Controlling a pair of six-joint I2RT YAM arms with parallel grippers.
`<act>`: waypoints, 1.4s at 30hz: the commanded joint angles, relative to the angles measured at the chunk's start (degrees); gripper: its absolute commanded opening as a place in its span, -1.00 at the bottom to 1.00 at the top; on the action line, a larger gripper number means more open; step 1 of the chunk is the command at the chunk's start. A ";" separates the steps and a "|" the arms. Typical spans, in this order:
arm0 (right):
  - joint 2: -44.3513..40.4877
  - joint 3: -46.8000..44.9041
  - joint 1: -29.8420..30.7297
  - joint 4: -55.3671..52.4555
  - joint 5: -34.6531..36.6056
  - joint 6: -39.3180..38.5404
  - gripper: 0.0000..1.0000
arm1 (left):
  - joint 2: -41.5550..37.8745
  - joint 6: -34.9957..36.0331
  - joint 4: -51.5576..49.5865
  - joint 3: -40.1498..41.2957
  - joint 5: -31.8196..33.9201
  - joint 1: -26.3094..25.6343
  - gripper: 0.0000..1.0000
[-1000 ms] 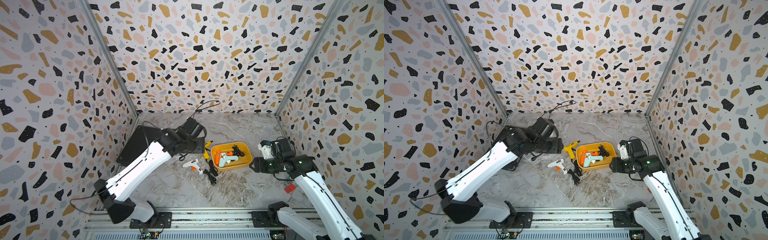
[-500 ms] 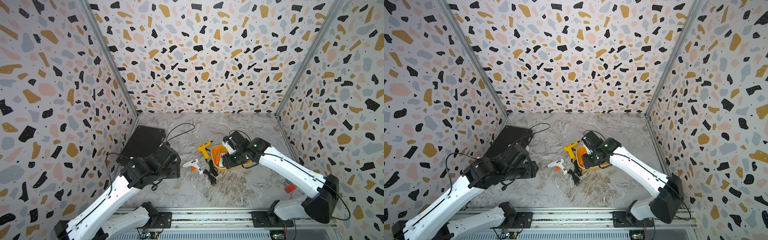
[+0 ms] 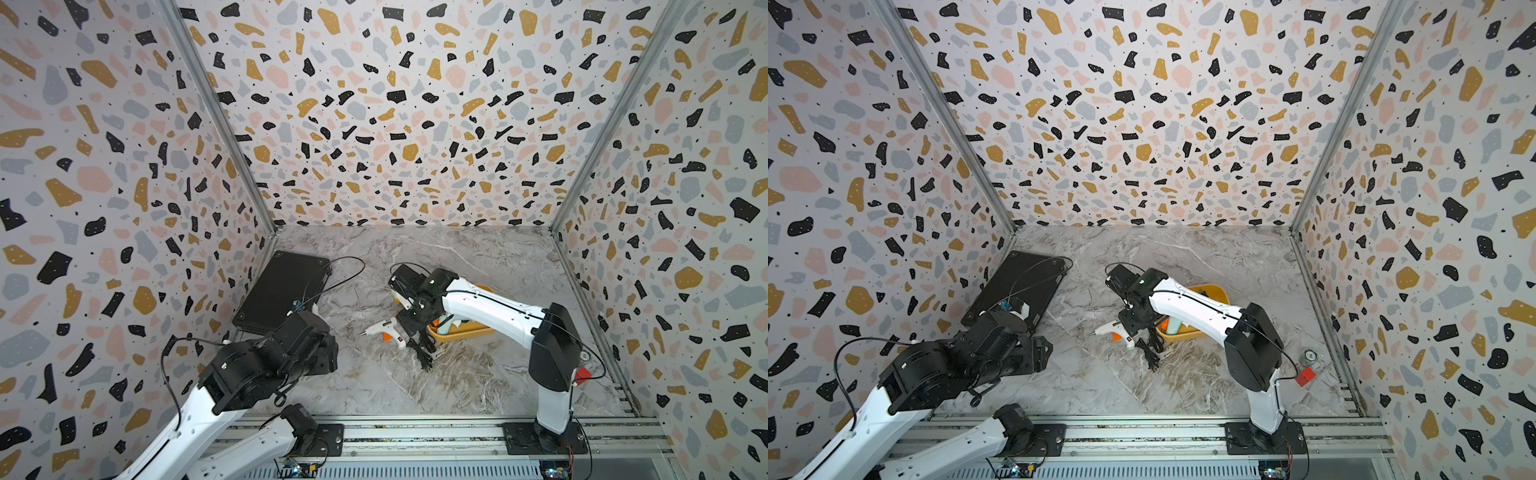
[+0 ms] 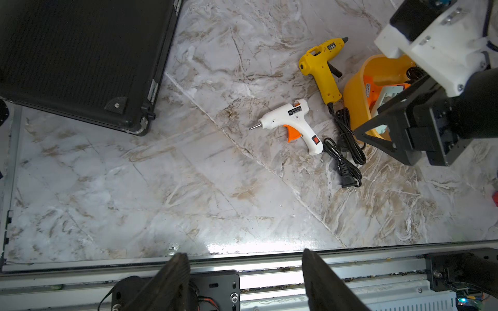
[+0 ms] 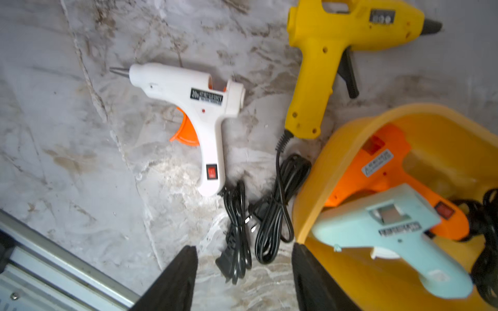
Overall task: Put the hot melt glue gun into the storage box
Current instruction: Pick up the hot melt adhesive gun from the center of the board.
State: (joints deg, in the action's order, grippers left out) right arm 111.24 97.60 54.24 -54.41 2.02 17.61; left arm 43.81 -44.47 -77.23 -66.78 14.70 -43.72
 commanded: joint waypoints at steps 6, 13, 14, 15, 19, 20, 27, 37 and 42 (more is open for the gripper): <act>8.18 6.09 -0.01 -0.13 -0.85 -7.06 0.31 | -0.05 -0.97 -3.31 -2.39 5.57 0.30 0.44; 10.57 4.04 0.00 4.12 -3.80 -5.89 0.33 | -0.13 0.63 -7.13 -4.92 8.77 0.88 0.49; 11.26 4.39 -0.01 4.04 -4.08 -6.09 0.33 | -0.12 0.82 -7.12 -4.89 8.86 0.85 0.50; 11.80 4.50 -0.02 4.07 -4.32 -6.37 0.33 | -0.08 1.18 -7.08 -4.95 8.86 1.06 0.50; 13.13 3.93 -0.01 4.60 -5.96 -6.11 0.33 | 1.03 2.97 -7.81 -6.54 9.18 1.60 0.52; 13.37 3.60 0.07 4.71 -6.06 -5.58 0.33 | 1.27 3.16 -8.18 -7.00 9.29 1.68 0.52; 13.31 -1.72 0.69 7.37 -6.93 -3.49 0.26 | -0.44 2.12 -10.76 -6.90 9.12 1.95 0.52; 9.64 -7.62 1.89 9.67 -6.18 -1.32 -0.44 | -1.19 1.96 -11.69 -8.24 9.47 1.95 0.52; 3.60 -7.56 2.58 7.52 -3.57 -2.48 -0.89 | -1.80 2.19 -13.00 -9.42 9.93 1.88 0.52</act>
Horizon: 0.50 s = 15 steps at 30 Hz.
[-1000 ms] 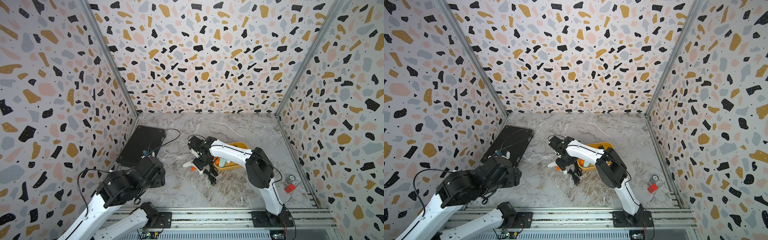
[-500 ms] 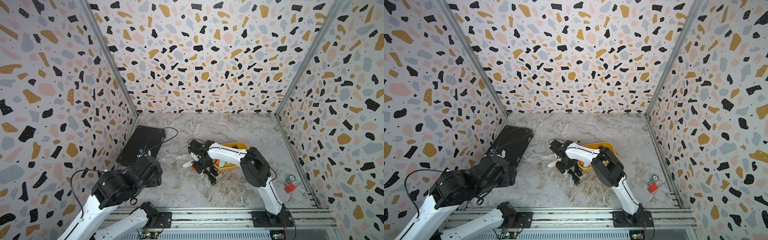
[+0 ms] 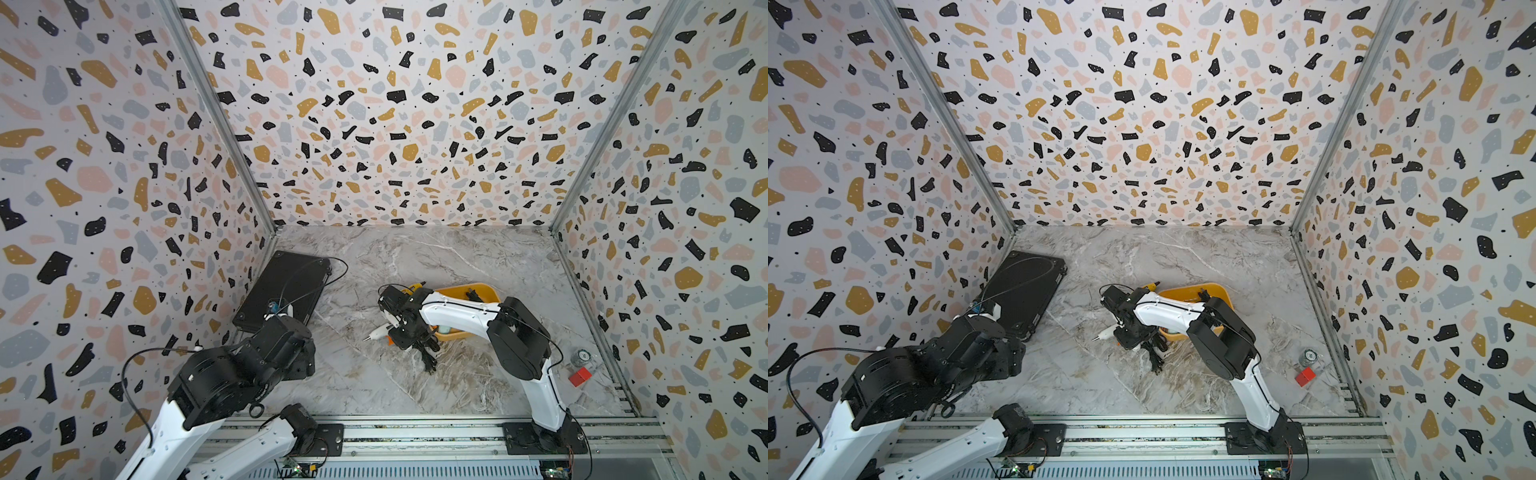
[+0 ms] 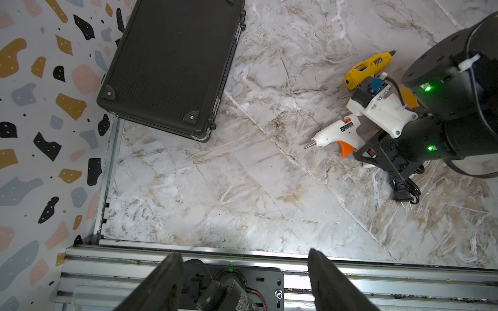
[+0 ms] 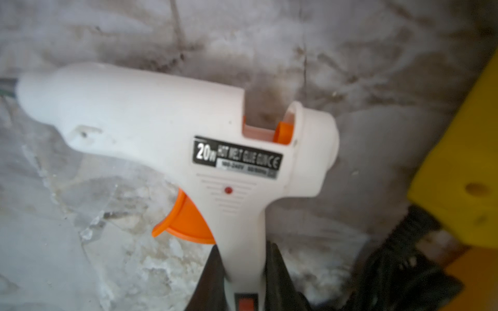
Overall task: Put the hot melt glue gun into the storage box
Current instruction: Pick up the hot melt adhesive gun from the center of the board.
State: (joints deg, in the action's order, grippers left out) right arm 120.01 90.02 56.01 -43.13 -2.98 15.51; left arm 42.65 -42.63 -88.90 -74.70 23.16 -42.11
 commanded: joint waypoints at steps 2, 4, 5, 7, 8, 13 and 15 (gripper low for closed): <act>-8.41 0.58 1.67 -5.09 2.68 -2.07 -1.00 | -1.72 0.21 -2.07 -1.54 1.71 0.32 0.52; -11.48 0.82 2.66 -5.96 3.16 -3.84 -1.00 | -3.03 0.24 -2.79 -1.37 2.02 0.28 0.52; -12.89 0.91 3.17 -6.36 3.48 -4.73 -1.00 | -3.54 0.31 -3.00 -1.22 2.05 0.29 0.52; -15.99 0.87 4.71 -7.35 3.93 -6.58 -1.00 | -4.61 0.75 -3.12 -0.94 1.51 0.30 0.52; -17.24 0.76 5.36 -7.64 4.20 -7.53 -1.00 | -4.91 0.99 -3.06 -0.85 1.08 0.29 0.52; -24.34 -3.13 11.58 -6.49 5.32 -12.91 -1.00 | -7.85 4.98 1.75 2.58 -3.22 0.29 0.52; -26.68 -4.95 13.71 -5.65 5.51 -14.87 -1.00 | -9.86 7.33 6.12 4.68 -6.11 0.28 0.51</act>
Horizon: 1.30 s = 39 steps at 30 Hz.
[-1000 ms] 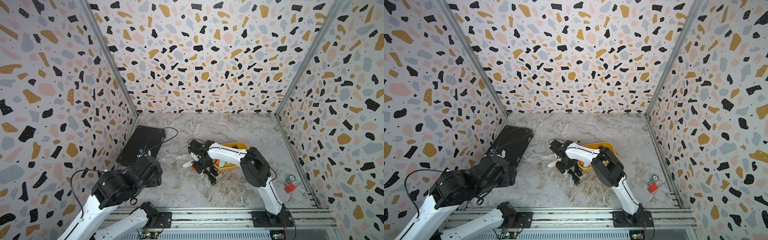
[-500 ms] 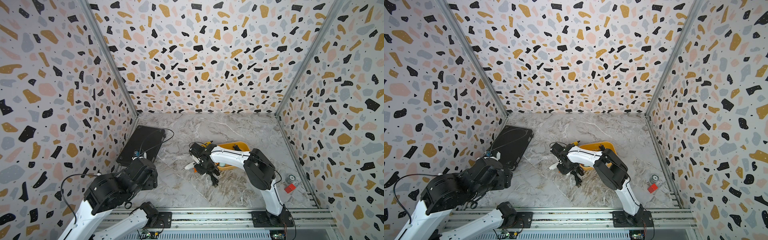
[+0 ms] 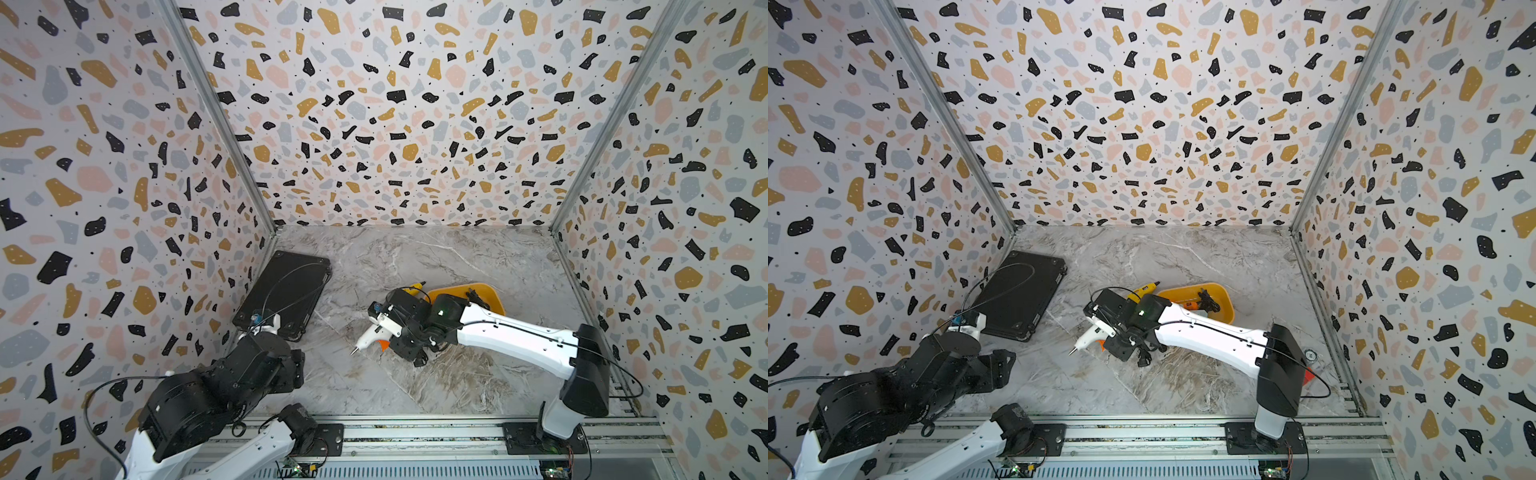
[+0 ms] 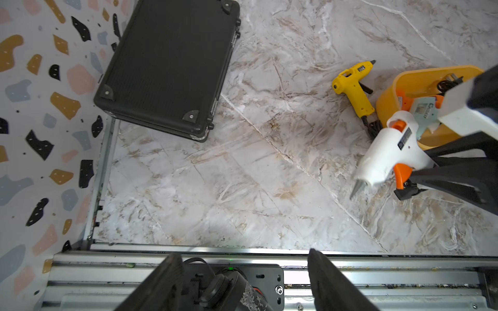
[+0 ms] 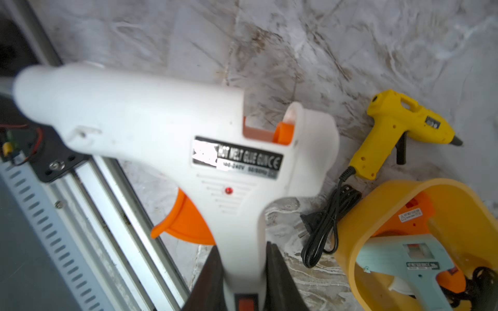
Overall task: Put the hot melt glue gun into the storage box
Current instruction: Pick up the hot melt adhesive gun from the center of the board.
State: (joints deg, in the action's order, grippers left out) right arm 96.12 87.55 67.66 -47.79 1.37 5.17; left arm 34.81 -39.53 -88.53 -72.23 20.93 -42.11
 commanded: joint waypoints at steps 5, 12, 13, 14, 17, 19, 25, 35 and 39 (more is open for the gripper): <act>-7.16 -4.87 6.24 -0.47 0.51 -7.46 -1.00 | -4.24 6.94 15.93 6.05 -17.09 0.29 0.45; -10.21 -6.20 8.58 1.56 0.47 -9.78 -1.00 | -9.69 3.96 28.22 15.88 -35.30 0.28 0.42; -10.54 -6.41 8.79 2.02 0.59 -9.83 -1.00 | -10.15 3.62 28.70 17.02 -36.72 0.30 0.42; -10.90 -6.63 9.10 2.68 0.73 -10.03 -1.00 | -10.94 3.00 29.62 18.22 -38.27 0.28 0.41; -11.73 -7.34 10.18 4.49 0.79 -11.08 -1.00 | -12.62 1.14 32.72 20.96 -42.11 0.30 0.41; -11.74 -7.64 10.74 5.24 0.57 -11.56 -1.00 | -13.26 0.10 35.04 22.16 -44.40 0.27 0.41; -10.95 -7.35 11.92 6.47 -0.61 -11.85 -1.00 | -13.73 -2.11 39.43 24.95 -49.96 0.29 0.39; -10.42 -5.24 12.93 6.83 -1.41 -12.11 -1.00 | -13.77 -1.77 38.16 25.71 -49.03 0.32 0.20; -10.86 -4.80 13.54 7.38 -1.63 -11.52 -1.00 | -14.33 -2.14 38.03 26.07 -48.97 0.32 -0.02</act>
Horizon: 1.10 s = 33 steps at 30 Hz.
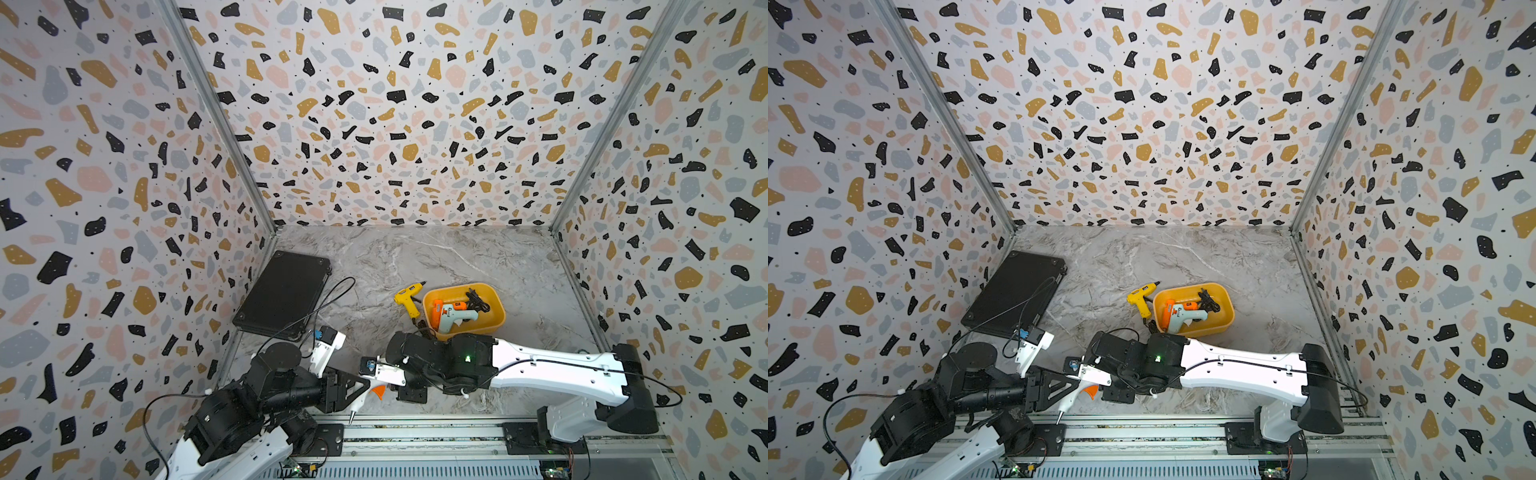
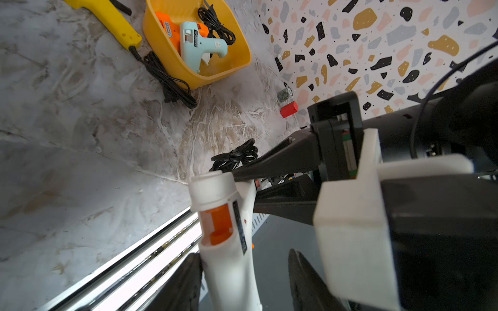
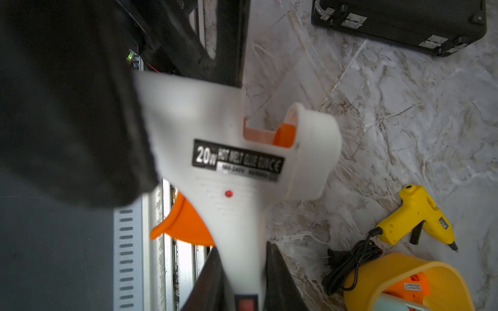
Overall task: Put the hot melt glue gun into the storage box
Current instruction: Pick up the hot melt adhesive gun from the center of the board.
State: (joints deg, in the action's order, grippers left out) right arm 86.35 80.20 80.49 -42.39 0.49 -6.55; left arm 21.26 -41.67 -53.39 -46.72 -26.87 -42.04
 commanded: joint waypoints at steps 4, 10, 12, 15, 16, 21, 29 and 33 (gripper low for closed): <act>-1.31 3.31 1.41 1.99 -0.84 0.52 -1.00 | -1.18 -0.33 3.02 1.19 -1.51 0.27 -0.11; -1.93 3.63 1.86 2.96 -0.76 1.18 -1.00 | -1.74 -1.34 4.50 3.12 -2.79 0.22 -0.18; -2.01 3.91 1.95 2.86 -0.45 1.14 -1.00 | -1.74 -1.35 4.37 3.21 -2.62 0.21 -0.28; -1.97 4.28 1.95 2.19 0.22 0.97 -1.00 | -1.37 -0.58 3.94 2.48 -1.93 0.23 -0.59; -1.97 4.42 1.95 1.98 0.66 1.12 -1.00 | -1.10 -0.16 3.58 2.09 -1.72 0.21 -0.68; -2.67 5.20 1.95 0.61 7.27 3.58 -0.30 | 0.34 2.44 1.13 -1.25 0.91 0.21 -1.00; -10.83 3.65 1.95 -8.68 31.77 21.55 0.04 | 3.08 3.54 0.38 -7.20 9.72 0.25 -1.00; -18.41 0.75 1.95 -21.38 41.84 39.41 0.10 | 6.64 3.04 5.94 -7.27 10.89 0.25 -1.00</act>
State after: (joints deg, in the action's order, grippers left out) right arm 73.43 82.30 82.56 -51.59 30.15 16.53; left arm 25.41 -39.59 -53.93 -52.75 -18.59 -41.78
